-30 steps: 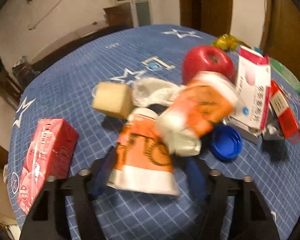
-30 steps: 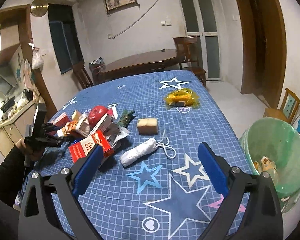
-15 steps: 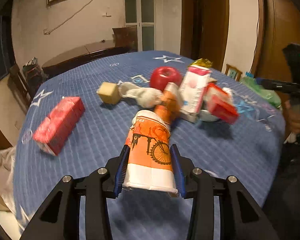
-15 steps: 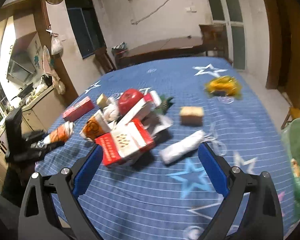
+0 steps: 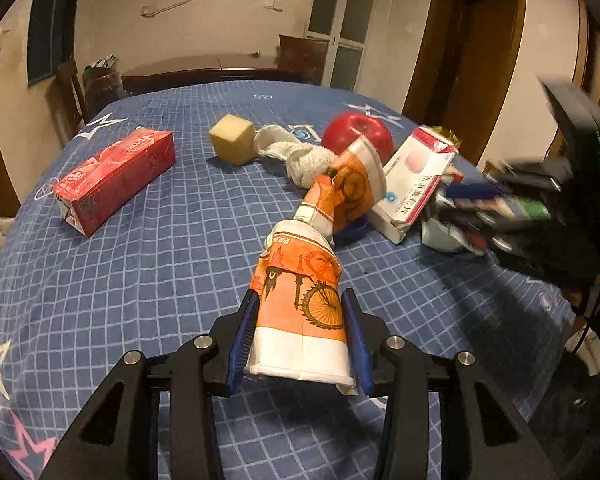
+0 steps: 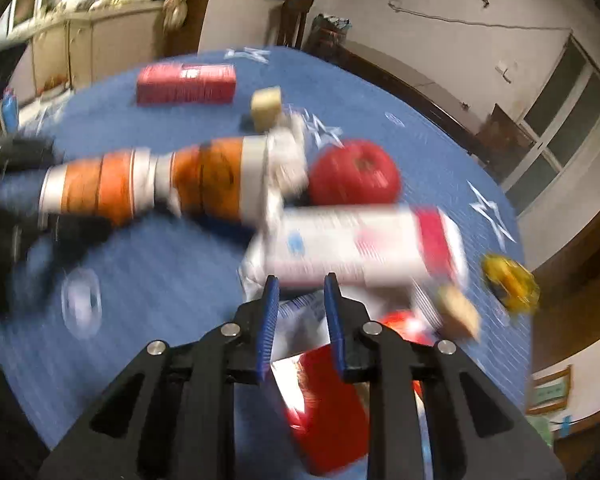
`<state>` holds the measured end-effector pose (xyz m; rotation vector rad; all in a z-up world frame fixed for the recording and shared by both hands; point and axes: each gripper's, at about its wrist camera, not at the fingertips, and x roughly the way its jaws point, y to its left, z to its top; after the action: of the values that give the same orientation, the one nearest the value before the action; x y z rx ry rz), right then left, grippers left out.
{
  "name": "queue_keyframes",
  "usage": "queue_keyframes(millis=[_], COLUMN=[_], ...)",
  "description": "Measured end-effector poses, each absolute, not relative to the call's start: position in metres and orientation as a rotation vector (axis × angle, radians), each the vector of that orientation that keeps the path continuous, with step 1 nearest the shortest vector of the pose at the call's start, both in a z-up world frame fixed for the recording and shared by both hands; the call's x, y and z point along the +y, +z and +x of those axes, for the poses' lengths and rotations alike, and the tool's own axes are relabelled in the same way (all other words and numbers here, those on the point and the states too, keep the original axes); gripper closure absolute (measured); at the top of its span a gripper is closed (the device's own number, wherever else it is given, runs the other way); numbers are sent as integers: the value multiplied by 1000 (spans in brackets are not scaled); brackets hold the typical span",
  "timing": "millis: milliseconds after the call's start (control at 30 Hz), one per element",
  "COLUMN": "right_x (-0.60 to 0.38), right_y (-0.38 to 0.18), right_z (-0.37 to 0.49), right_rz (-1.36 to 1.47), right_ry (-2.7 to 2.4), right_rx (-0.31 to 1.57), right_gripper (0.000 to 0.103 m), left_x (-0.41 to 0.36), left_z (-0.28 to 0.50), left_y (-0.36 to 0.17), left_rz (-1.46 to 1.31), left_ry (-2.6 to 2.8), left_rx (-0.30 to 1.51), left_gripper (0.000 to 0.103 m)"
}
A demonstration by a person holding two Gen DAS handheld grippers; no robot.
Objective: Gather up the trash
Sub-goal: 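Grasp the red Double Happiness cigarette box with the right gripper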
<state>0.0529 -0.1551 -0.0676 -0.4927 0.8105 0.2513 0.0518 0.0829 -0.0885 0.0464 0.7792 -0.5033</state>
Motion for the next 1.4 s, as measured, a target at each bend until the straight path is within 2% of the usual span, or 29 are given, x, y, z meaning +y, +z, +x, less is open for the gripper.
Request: queue_keyframes(millis=[100, 133, 200, 233, 267, 333, 367, 467, 533, 633, 800, 933, 967, 1033, 1200, 1400], right_x=[-205, -222, -253, -265, -270, -272, -271, -269, -280, -295, -315, -312, -310, -310, -314, -312], right_y=[-52, -46, -35, -32, -33, -41, -47, -63, -72, -81, -98, -101, -103, -103, -99, -61], right_z=[10, 0, -19, -30, -39, -50, -52, -52, -45, -39, -27, -29, -30, -32, -45, -67], right_rz=[-460, -411, -274, -208, -170, -149, -156, -171, -140, -85, 36, 41, 33, 36, 75, 46], right_ry=[210, 181, 178, 171, 158, 178, 186, 207, 201, 194, 195, 214, 213, 212, 194, 129], right_rx=[793, 789, 768, 759, 758, 774, 788, 820, 867, 882, 923, 909, 908, 898, 874, 738], right_gripper=[80, 76, 60, 45, 39, 35, 29, 23, 22, 17, 17, 31, 44, 44, 45, 46], left_x=[81, 79, 76, 74, 72, 70, 69, 68, 67, 65, 65, 59, 58, 57, 63, 66], left_z=[51, 51, 54, 55, 56, 54, 54, 55, 55, 54, 57, 53, 53, 50, 34, 14], left_y=[-90, -90, -92, -93, -94, -93, -94, -94, -96, -96, -97, -99, -99, -99, -92, -51], left_rz=[52, 60, 79, 92, 101, 114, 121, 128, 135, 150, 151, 199, 210, 230, 211, 144], left_ry=[-513, -512, -512, -508, -507, -519, -523, -522, -524, -528, -532, -504, -494, -475, -470, -425], left_rx=[779, 778, 790, 800, 805, 801, 800, 805, 812, 813, 822, 814, 811, 794, 785, 699], left_gripper=[57, 57, 53, 51, 50, 43, 42, 39, 33, 32, 33, 37, 40, 57, 62, 62])
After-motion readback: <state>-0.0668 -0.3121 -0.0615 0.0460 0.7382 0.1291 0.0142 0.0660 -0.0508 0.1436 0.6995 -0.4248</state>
